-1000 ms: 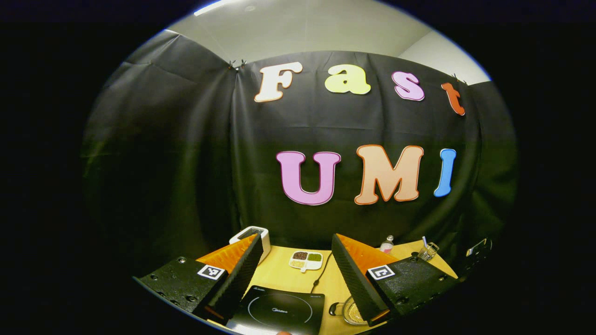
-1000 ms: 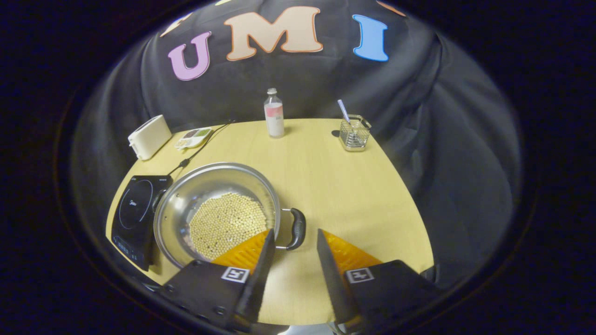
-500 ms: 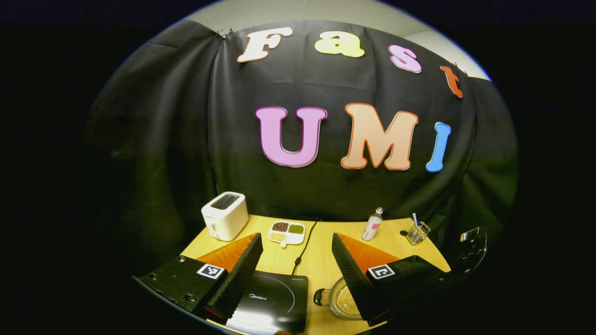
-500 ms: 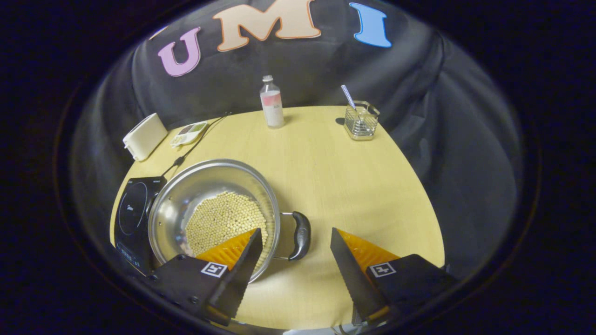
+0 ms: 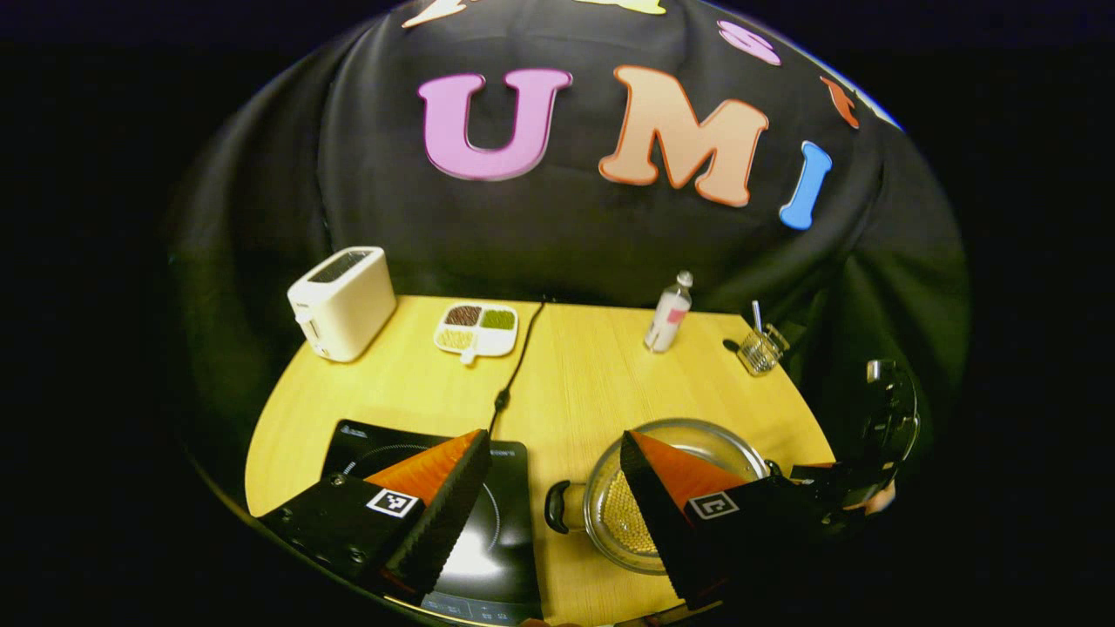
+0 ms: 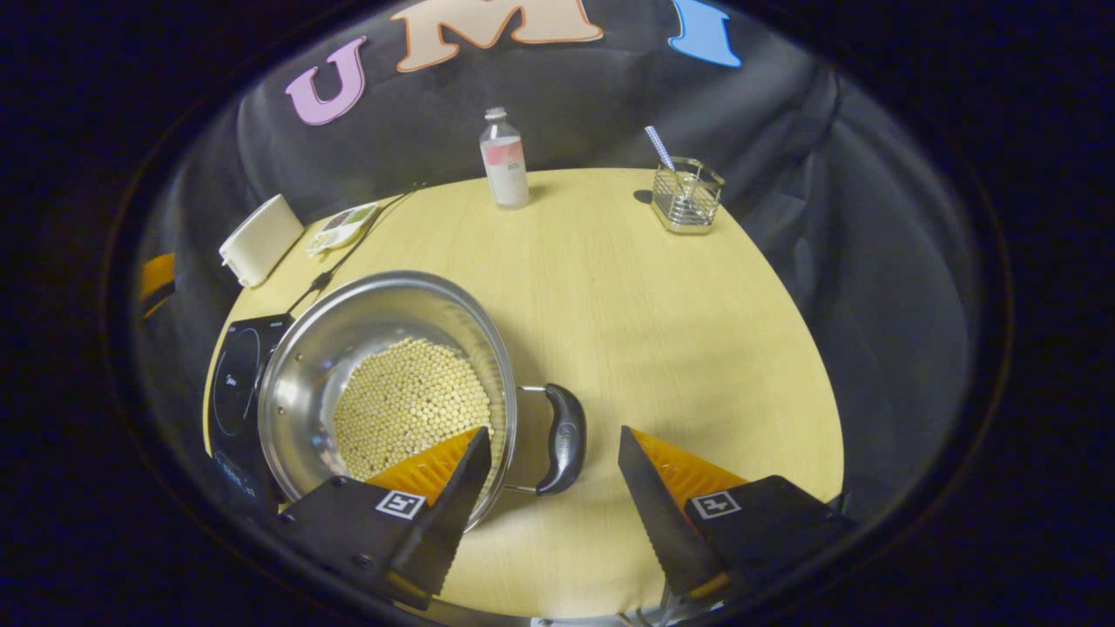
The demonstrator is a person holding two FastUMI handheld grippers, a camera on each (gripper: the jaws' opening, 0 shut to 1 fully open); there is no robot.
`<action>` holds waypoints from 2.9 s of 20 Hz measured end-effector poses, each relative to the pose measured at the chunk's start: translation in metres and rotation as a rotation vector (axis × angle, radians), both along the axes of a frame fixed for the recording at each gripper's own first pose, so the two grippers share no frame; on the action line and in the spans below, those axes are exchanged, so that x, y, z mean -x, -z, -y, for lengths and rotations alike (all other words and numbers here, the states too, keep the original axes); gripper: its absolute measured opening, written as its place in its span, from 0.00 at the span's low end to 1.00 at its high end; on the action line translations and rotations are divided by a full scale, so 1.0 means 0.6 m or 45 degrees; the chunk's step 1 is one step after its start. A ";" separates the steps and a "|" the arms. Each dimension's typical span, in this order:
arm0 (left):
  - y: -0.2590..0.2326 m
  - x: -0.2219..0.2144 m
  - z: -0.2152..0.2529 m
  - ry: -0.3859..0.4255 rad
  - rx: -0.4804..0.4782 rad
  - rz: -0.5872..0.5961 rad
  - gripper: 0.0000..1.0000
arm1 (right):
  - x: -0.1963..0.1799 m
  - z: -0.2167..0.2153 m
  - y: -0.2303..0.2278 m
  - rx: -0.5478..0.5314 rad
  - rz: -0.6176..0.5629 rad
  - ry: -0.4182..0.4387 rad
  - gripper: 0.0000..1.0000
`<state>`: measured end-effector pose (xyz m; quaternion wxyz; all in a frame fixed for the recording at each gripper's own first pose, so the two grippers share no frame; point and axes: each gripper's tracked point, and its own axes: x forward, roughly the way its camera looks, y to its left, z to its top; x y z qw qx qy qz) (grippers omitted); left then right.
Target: First push the handle of the pot to place it horizontally, then grasp the pot with both hands and set it on the induction cooktop.
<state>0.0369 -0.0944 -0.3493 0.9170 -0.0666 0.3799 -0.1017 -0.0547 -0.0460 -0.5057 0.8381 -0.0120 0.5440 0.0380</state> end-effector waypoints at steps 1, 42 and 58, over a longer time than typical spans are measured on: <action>0.021 0.007 0.010 0.018 0.013 -0.037 0.97 | 0.002 -0.001 0.003 -0.006 -0.004 0.010 0.94; 0.282 0.058 0.063 0.148 0.015 -0.583 0.66 | 0.021 -0.022 0.076 -0.130 -0.208 0.226 0.64; 0.273 0.050 0.054 0.164 -0.017 -0.518 0.64 | 0.036 -0.036 0.048 -0.159 -0.118 0.205 0.47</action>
